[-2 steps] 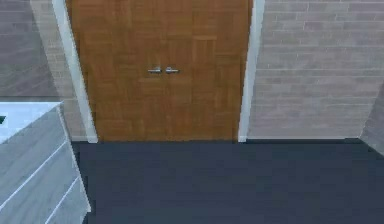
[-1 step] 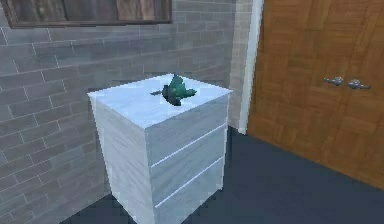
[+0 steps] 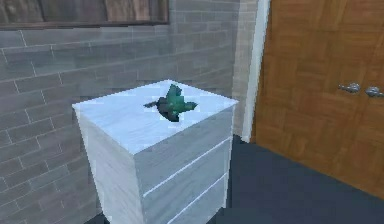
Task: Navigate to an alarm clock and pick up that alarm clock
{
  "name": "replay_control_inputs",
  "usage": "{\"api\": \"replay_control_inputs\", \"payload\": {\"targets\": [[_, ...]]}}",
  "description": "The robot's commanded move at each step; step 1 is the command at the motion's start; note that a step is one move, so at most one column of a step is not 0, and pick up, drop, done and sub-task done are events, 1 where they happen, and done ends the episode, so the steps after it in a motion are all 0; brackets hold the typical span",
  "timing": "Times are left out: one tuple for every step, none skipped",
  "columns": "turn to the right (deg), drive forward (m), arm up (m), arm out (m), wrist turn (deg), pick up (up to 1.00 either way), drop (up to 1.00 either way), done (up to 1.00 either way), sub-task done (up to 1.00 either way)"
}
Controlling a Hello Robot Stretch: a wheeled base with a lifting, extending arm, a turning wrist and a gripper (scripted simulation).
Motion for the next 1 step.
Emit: {"api": "replay_control_inputs", "payload": {"targets": [[45.0, 0.00, 0.00, 0.00, 0.0, 0.00, 0.00, 0.00, 0.00]]}}
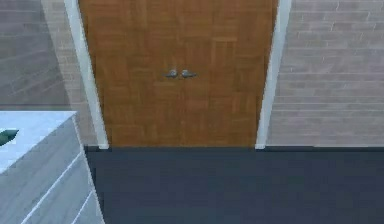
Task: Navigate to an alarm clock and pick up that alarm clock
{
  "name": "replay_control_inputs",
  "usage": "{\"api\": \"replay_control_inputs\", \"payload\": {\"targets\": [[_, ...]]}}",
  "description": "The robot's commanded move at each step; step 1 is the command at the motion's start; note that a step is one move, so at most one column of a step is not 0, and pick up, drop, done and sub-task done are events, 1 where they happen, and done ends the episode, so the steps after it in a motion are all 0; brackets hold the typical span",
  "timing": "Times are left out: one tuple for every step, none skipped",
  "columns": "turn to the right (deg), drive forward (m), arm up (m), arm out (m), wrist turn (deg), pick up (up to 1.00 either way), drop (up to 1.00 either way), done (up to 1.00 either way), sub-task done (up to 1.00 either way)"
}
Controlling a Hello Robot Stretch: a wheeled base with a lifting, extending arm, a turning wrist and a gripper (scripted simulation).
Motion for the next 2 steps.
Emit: {"api": "replay_control_inputs", "payload": {"targets": [[45.0, 0.00, 0.00, 0.00, 0.0, 0.00, 0.00, 0.00, 0.00], [15.0, 0.00, 0.00, 0.00, 0.0, 0.00, 0.00, 0.00, 0.00]]}}
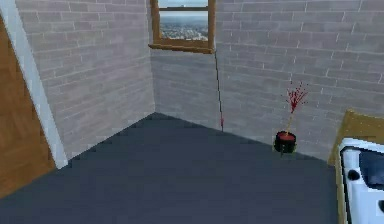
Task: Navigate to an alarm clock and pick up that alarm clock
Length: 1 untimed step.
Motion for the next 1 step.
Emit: {"api": "replay_control_inputs", "payload": {"targets": [[0.0, 0.30, 0.00, 0.00, 0.0, 0.00, 0.00, 0.00, 0.00]]}}
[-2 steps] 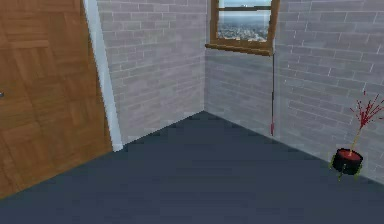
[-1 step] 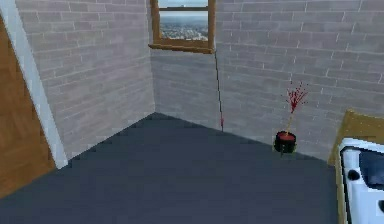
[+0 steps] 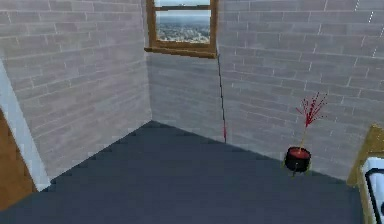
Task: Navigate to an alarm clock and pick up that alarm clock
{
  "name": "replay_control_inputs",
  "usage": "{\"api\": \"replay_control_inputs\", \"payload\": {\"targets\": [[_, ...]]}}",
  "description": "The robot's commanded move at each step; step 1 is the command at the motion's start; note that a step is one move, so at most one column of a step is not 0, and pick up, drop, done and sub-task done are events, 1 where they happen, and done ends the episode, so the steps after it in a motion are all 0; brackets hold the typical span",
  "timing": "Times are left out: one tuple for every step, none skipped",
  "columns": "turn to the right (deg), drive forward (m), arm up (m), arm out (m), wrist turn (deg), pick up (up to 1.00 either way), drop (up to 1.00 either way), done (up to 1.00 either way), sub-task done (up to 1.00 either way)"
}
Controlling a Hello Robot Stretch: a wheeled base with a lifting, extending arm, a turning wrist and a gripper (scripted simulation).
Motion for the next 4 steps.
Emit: {"api": "replay_control_inputs", "payload": {"targets": [[18.0, 0.00, 0.00, 0.00, 0.0, 0.00, 0.00, 0.00, 0.00], [0.0, 0.65, 0.00, 0.00, 0.0, 0.00, 0.00, 0.00, 0.00], [15.0, 0.00, 0.00, 0.00, 0.0, 0.00, 0.00, 0.00, 0.00], [45.0, 0.00, 0.00, 0.00, 0.0, 0.00, 0.00, 0.00, 0.00]]}}
